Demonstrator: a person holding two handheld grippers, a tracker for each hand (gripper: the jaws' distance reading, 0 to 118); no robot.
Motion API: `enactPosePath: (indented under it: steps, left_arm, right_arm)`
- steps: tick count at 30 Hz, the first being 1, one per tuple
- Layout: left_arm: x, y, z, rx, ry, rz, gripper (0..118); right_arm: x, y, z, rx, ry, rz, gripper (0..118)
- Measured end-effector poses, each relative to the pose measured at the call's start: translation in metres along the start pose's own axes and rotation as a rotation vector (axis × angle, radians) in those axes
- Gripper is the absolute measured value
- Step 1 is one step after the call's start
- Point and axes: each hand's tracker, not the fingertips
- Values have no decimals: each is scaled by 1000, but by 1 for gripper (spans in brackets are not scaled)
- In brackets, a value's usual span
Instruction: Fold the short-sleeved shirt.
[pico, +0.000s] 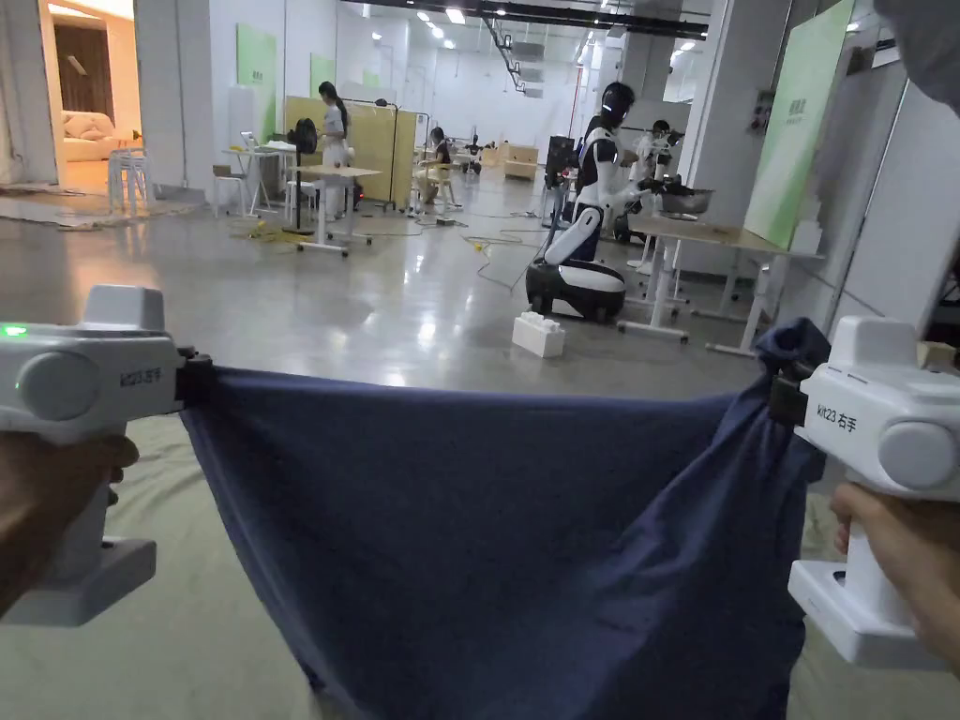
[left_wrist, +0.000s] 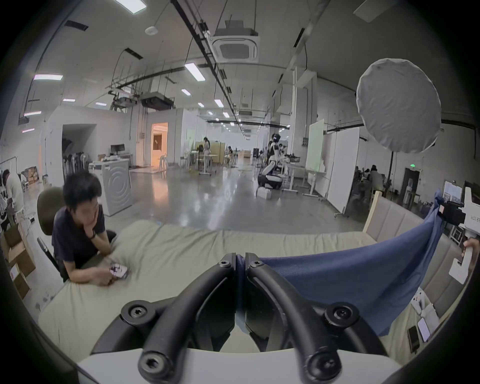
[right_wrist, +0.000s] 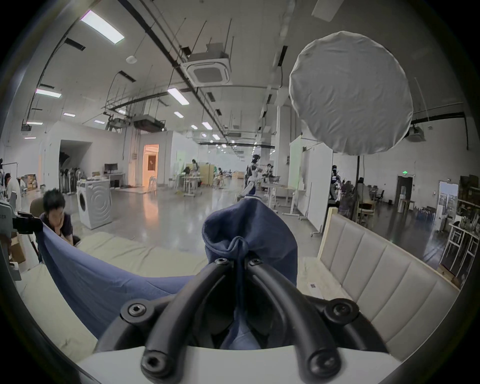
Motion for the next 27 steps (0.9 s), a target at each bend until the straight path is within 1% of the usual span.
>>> enactPosePath:
  steps: [2,3,4,5,6,7,10,11,13,14,17,18,19,21,24,26,27]
  left_arm:
    - [6,32,-14,24,2,-14,6]
    - [53,47,22,27,1,-19,6]
    - [61,58,22,36,1,-25,6]
    - [46,30,27,43,6,-40,6]
    - [45,29,26,43,13,-58,6]
    - [51,44,22,53,15,-64,6]
    - [47,46,18,55,24,-59,6]
    - [58,89,-13,56,25,-59,6]
    - [58,102,-25,55,36,-61,6]
    - [57,105,-31,62,40,-61,6]
    - [76,113,-17,69,55,-61,6]
    - [69,118,-25,67,62,-57,6]
    - [64,121,-30,75,71,-62,6]
    - [61,123,-34,89,78,-75,6]
    - [61,122,-37,100,90,-99,6]
    - [62,122,-36,99,88,-97,6]
    - [77,112,-25,104,84,-98,6]
  right_arm:
    - [4,13,-7,13,-30,0,6]
    - [5,19,-9,23,-35,7,6]
    - [7,24,-13,34,-46,18,6]
    - [9,30,-18,40,-54,21,6]
    - [10,34,-21,39,-56,21,6]
    - [12,38,-25,47,-63,23,6]
    - [14,48,-41,52,-73,26,6]
    - [14,51,-46,55,-76,24,6]
    - [12,54,-57,58,-79,30,6]
    - [10,57,-65,65,-87,38,6]
    - [6,61,-81,83,-95,41,6]
    - [-2,64,-74,101,-100,46,6]
    - [-3,63,-75,105,-99,33,6]
    - [-8,62,-80,124,-107,38,6]
    - [-15,53,-79,149,-99,38,6]
    - [-12,41,-90,144,-90,38,6]
    - [-14,35,-89,137,-89,37,6]
